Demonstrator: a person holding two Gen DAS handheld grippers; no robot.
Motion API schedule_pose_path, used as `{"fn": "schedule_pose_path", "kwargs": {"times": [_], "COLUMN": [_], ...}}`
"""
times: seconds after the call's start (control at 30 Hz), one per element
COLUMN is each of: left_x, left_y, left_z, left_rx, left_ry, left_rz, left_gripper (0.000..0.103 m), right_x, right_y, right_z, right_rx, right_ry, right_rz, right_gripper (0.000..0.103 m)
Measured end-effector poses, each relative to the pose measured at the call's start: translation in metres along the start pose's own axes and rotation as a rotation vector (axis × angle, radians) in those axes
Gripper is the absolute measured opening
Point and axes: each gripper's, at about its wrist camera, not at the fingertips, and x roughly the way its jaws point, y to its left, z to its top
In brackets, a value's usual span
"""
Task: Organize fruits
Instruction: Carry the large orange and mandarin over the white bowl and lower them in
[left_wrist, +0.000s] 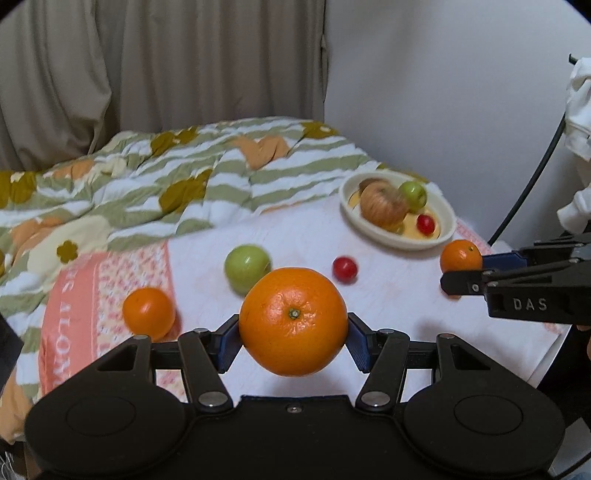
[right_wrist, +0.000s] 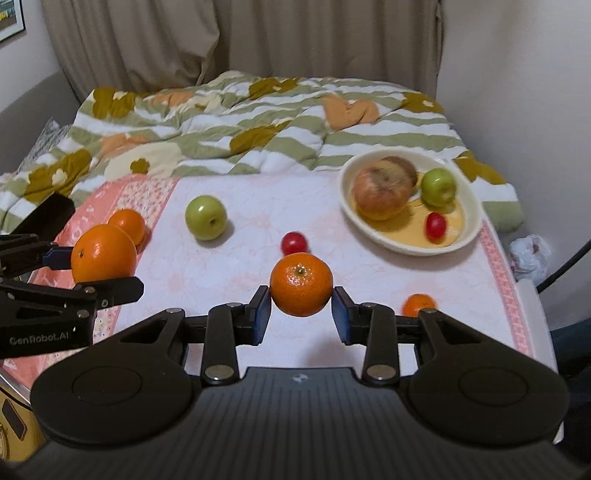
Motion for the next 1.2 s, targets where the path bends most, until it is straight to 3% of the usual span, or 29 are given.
{"fn": "schedule_pose_path", "kwargs": {"times": [0.33,0.6,0.87,1.2], "left_x": [0.013,0.051,0.100,0.165], "left_y": [-0.060,-0.111,-0.150,-0.173], "left_z": [0.040,0.067,0.087,0.100], "left_rx": [-0.036,-0.064,-0.086,-0.076], "left_ry": [-0.047,-0.046,0.000,0.113], "left_rz": [0.026,0.047,0.053,0.015], "left_gripper": [0.062,0.062,0.062,0.062], "right_x": [-0.014,-0.001,0.035,0.080], "right_y": [-0.075,-0.147,-0.199,-0.230], "right_z": [0.019,0.041,0.063,0.074], "right_rx": [-0.045,-0.099,-0.129,-0.096], "right_ry": [-0.023,-0.036,-0.016,0.025], "right_rz": [0.016,0.031,0.056,0.075], "right_gripper": [0.051,0.051,0.051,0.051]}}
